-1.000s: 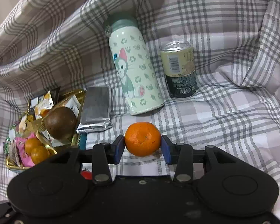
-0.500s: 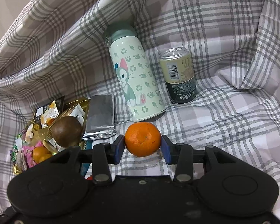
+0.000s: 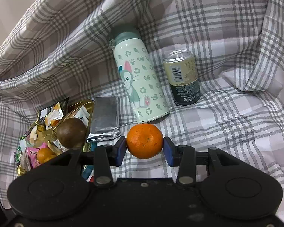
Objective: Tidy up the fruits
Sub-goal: 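Carry the tomato and mandarin over the steel tray and release both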
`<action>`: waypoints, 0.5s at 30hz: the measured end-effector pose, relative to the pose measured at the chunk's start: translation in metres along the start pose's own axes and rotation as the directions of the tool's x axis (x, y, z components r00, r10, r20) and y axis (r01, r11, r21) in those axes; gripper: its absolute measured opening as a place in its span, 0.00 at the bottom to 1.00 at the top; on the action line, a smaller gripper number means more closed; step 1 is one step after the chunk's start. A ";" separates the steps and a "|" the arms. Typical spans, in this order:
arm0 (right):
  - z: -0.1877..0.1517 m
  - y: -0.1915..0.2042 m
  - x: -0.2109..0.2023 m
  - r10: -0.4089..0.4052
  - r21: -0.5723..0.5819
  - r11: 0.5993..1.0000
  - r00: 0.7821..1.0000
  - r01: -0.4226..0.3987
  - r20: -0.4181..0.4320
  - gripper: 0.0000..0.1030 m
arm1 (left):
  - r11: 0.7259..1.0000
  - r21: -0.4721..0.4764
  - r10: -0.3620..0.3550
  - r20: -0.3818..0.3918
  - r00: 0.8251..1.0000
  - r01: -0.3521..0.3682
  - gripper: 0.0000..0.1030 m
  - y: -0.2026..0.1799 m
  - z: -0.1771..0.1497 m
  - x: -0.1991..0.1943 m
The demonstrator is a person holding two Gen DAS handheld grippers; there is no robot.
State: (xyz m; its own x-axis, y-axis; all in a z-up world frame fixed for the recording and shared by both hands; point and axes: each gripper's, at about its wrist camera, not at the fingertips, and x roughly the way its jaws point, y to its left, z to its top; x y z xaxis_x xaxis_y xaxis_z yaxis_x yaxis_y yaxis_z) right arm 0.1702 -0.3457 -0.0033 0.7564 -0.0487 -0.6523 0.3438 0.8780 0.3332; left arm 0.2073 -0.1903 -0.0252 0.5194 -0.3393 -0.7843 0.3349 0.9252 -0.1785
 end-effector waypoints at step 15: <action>-0.009 0.020 -0.015 0.084 -0.062 0.995 0.996 -0.083 0.000 0.43 | 0.997 -0.037 0.067 0.054 0.996 -0.065 0.39 0.021 -0.019 -0.057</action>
State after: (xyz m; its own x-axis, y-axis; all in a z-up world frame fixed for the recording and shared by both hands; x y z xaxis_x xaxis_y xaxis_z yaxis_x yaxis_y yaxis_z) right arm 0.1610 -0.3234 0.0072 0.7826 0.0248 -0.6220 0.2440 0.9070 0.3432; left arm 0.1704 -0.1482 0.0044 0.5823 -0.2853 -0.7612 0.2708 0.9510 -0.1493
